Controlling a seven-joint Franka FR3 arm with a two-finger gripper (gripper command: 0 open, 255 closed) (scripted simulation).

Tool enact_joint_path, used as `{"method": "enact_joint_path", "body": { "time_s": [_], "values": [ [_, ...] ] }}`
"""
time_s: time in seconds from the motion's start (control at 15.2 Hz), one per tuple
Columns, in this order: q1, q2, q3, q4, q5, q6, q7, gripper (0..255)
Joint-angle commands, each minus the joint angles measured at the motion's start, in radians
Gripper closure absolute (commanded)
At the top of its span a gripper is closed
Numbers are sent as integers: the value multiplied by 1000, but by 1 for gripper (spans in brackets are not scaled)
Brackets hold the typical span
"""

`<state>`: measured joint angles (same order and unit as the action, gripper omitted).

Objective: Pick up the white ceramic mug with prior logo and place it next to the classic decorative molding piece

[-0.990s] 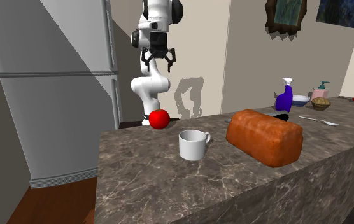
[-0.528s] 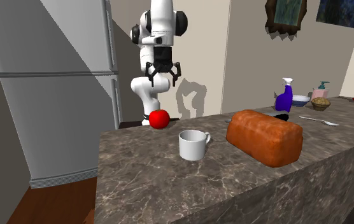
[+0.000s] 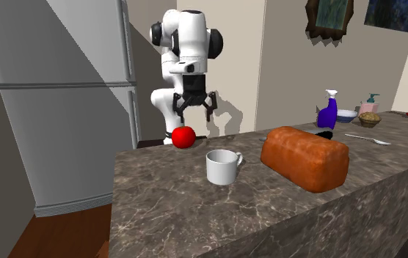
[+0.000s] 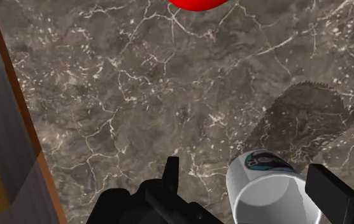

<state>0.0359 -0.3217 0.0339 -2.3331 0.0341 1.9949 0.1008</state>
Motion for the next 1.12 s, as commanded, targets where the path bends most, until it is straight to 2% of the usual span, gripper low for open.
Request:
{"method": "enact_joint_path", "body": {
  "time_s": [0.0, 0.53, 1.06],
  "values": [
    [1, 69, -1, 16, 4, 62, -8, 0],
    [10, 359, 5, 155, 21, 245, -29, 0],
    [12, 419, 8, 118, 22, 342, -29, 0]
  ]
}}
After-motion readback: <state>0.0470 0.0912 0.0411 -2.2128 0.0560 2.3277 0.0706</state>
